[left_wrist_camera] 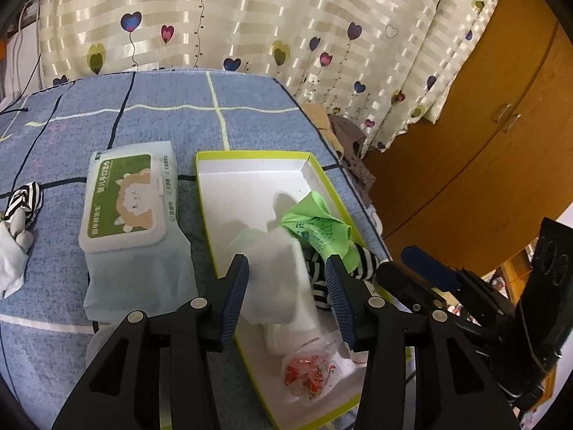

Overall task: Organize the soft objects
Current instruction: 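Withdraw both open tools up out of the box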

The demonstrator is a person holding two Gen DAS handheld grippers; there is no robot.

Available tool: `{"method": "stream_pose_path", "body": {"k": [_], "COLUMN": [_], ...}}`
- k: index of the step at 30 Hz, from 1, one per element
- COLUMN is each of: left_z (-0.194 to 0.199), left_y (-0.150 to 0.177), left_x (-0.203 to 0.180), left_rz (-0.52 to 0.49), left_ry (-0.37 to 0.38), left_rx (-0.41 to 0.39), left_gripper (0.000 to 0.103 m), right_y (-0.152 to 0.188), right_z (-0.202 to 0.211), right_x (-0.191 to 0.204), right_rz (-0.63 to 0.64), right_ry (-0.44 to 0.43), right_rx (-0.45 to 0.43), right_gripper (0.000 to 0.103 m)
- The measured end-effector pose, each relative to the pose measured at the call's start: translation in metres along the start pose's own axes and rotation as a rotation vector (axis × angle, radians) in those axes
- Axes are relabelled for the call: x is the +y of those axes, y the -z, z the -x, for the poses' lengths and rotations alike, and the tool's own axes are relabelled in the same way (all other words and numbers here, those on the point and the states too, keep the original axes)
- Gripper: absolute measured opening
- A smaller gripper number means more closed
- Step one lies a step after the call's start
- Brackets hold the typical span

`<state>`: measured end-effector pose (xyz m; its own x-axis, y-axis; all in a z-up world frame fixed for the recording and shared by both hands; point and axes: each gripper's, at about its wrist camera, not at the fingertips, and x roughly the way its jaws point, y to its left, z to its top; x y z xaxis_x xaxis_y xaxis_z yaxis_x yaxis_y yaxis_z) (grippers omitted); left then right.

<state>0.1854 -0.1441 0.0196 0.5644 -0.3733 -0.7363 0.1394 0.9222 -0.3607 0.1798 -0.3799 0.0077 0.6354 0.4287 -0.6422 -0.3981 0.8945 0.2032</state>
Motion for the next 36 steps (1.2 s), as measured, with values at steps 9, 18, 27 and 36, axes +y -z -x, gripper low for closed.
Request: {"method": "stream_pose_path", "body": {"k": [9,18,27,36], "left_z": [0.006,0.044,0.09,0.133], "left_y": [0.004,0.013,0.029,0.057], "left_x": [0.007,0.005,0.013,0.037], "left_rz": [0.01,-0.014,-0.032,-0.022], "left_ry": [0.032,0.087,0.072,0.05], "left_rx": [0.012,-0.04,-0.127,-0.185], "left_gripper": [0.046,0.046,0.046,0.046], "right_y": [0.001,0.004,0.011,0.021], "right_z": [0.005,0.018,0.051,0.071], "right_x": [0.009,0.022,0.049,0.094], "right_rz": [0.002,0.003,0.025,0.065], "right_ry": [-0.001,0.003,0.0,-0.035], "right_rx": [-0.002,-0.017,-0.05,-0.048], "right_gripper": [0.043,0.043,0.043,0.048]}}
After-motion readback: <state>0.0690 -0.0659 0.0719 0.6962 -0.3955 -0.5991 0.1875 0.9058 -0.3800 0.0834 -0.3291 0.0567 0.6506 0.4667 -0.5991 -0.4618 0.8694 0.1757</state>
